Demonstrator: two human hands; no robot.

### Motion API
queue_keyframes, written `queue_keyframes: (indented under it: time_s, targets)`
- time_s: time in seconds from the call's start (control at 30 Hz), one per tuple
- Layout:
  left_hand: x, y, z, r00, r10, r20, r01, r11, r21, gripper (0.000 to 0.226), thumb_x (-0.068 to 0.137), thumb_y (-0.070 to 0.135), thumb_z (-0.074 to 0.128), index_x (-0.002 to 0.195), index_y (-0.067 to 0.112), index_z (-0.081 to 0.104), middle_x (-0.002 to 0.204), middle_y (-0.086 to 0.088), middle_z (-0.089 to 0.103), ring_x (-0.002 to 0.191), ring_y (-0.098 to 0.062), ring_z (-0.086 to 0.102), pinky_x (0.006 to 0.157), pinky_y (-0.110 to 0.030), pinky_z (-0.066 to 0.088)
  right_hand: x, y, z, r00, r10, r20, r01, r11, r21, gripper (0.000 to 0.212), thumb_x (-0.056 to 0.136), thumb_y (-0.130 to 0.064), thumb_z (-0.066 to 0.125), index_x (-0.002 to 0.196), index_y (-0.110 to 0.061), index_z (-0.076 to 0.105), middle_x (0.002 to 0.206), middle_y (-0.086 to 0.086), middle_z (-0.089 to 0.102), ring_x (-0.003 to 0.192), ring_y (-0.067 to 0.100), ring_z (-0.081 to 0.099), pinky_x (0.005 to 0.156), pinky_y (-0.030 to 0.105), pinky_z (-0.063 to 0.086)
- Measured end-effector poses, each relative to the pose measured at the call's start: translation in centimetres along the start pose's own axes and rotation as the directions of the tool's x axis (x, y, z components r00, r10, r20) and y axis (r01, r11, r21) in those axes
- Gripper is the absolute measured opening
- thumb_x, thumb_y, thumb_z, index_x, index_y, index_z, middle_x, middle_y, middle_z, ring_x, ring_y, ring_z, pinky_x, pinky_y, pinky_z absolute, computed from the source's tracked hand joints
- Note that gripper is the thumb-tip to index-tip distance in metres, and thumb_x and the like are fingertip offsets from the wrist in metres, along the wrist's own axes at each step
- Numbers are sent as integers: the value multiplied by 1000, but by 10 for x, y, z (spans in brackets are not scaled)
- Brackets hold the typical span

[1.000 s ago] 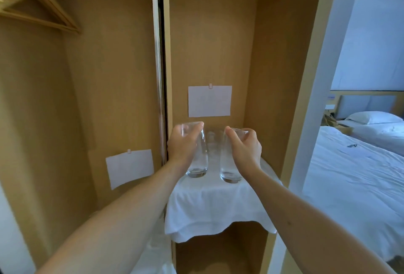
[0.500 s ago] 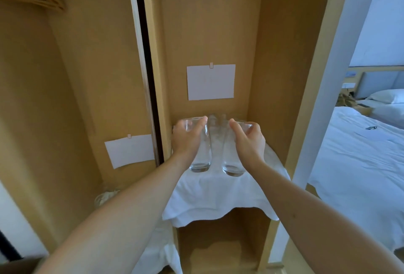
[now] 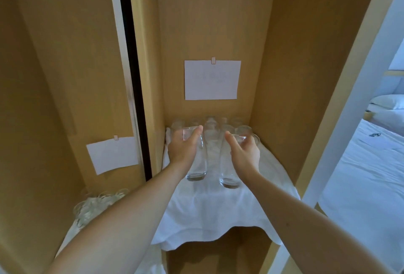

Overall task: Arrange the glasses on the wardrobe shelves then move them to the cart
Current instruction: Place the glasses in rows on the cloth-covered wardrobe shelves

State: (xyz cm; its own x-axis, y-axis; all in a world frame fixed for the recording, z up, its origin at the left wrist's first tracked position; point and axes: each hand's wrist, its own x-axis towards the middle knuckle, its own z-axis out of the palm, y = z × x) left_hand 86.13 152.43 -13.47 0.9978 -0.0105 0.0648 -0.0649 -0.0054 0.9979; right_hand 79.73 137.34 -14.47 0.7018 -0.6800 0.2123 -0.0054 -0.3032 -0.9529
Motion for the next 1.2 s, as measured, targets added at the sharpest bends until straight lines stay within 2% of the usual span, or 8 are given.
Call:
queue_keyframes:
  time_s: [0.13,0.27,0.43,0.5,0.73,0.9,1.03,1.2]
  targets:
    - [30,-27,3,999,-48,-18,49,999,24,75,61,81,70,111,26,61,115,0,68,108,-28,67,96,-55,54,24,24,28,999,42,15,-41,998,-41,71,82,-70,63,128,-17,53,72,-6,64,76,10,63,62,29,41]
    - [52,-58,6,992,-123,-17,123,992,30,77,59,83,69,111,27,56,112,-7,70,104,-31,69,95,-56,55,42,47,54,997,73,34,-70,994,-87,62,86,-63,65,125,-17,53,45,-15,50,48,-3,55,51,24,39]
    - [73,-89,15,990,-142,-22,144,986,85,72,59,83,68,108,31,55,101,-7,70,97,-29,70,91,-54,57,59,79,75,993,115,35,-111,989,-100,65,84,-67,64,126,-18,53,56,-12,61,65,-22,54,56,24,36]
    - [80,-98,19,986,-165,-33,167,981,98,74,56,86,66,107,33,55,100,-3,69,94,-25,70,89,-51,58,65,89,80,992,115,51,-108,987,-119,66,84,-68,63,127,-18,52,60,-28,63,68,-25,53,57,23,36]
    - [114,-120,40,973,-206,-102,219,966,139,76,53,87,63,106,33,54,92,0,69,87,-23,70,83,-47,59,106,110,95,990,118,71,-110,988,-110,69,83,-68,66,127,-18,54,74,-10,64,74,0,59,62,19,39]
    - [141,-135,58,969,-166,-182,202,960,196,63,76,71,73,115,26,52,94,7,62,86,-14,60,73,-31,44,142,126,111,992,65,106,-57,995,-79,72,82,-66,68,130,-16,52,98,0,67,93,19,65,81,30,46]
    - [156,-140,70,959,-157,-237,198,967,161,62,77,63,77,118,27,47,96,6,63,91,-16,62,82,-33,49,163,130,121,991,30,134,-26,999,-31,79,73,-70,70,129,-18,51,99,-4,63,90,12,62,73,16,42]
    - [169,-148,85,951,-71,-301,105,990,99,65,78,44,86,122,22,43,110,0,58,105,-21,61,81,-22,46,184,146,129,985,-42,166,39,999,26,71,78,-51,83,126,-18,44,111,1,57,101,18,59,85,27,48]
